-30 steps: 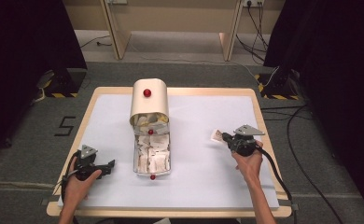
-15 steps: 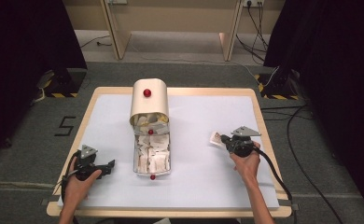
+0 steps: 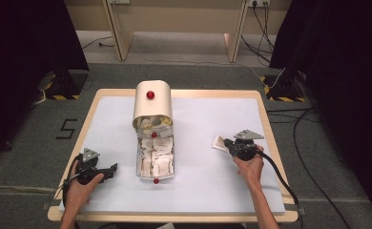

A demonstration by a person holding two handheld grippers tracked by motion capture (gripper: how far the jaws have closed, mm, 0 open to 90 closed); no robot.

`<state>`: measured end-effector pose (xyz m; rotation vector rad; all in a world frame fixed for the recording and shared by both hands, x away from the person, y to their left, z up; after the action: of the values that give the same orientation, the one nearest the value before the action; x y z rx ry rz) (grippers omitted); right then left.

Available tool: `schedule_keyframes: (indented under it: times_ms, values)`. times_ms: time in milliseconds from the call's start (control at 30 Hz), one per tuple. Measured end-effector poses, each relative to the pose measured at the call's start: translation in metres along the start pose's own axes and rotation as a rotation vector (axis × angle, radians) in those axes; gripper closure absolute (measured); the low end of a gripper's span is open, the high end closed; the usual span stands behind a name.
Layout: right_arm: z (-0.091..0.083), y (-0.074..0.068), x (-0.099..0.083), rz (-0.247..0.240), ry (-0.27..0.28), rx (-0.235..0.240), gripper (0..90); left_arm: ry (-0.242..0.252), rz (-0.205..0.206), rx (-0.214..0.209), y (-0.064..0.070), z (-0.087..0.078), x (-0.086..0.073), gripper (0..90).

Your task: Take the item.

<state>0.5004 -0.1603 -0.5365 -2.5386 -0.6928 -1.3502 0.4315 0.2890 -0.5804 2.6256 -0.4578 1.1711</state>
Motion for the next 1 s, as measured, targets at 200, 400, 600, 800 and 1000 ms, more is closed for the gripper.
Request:
schedule_keyframes:
  times_ms: [200, 400, 600, 800, 1000]
  values:
    - [-0.001, -0.001, 0.003, 0.028, 0.009, 0.009, 65.9, 0.004, -0.003, 0.001, 0.000, 0.000, 0.000, 11.3]
    - [-0.008, 0.003, 0.007, 0.078, 0.020, -0.003, 47.6, 0.005, -0.003, 0.001, 0.000, 0.000, 0.000, 11.4]
    - [-0.013, 0.003, 0.010, 0.102, 0.027, 0.001, 41.5, 0.002, 0.000, 0.001, 0.000, 0.000, 0.000, 11.4]
    - [-0.013, 0.002, 0.007, 0.098, 0.013, -0.001, 38.0, 0.001, 0.000, 0.001, 0.000, 0.000, 0.000, 11.4]
    - [-0.016, 0.002, 0.004, 0.073, -0.003, -0.007, 35.6, 0.001, 0.000, 0.000, 0.000, 0.000, 0.000, 11.4]
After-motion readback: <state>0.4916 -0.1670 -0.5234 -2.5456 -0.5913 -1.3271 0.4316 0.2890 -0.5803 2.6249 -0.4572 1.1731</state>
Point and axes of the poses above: each handheld gripper's, and its own axes: z roughly forward along the jaws, x roughly out of its top, y roughly to its right, the point moved 10 cm from there along z, roughly forward along the jaws, and after that the axes turned 5 degrees about -x, right-handed, at the moved point
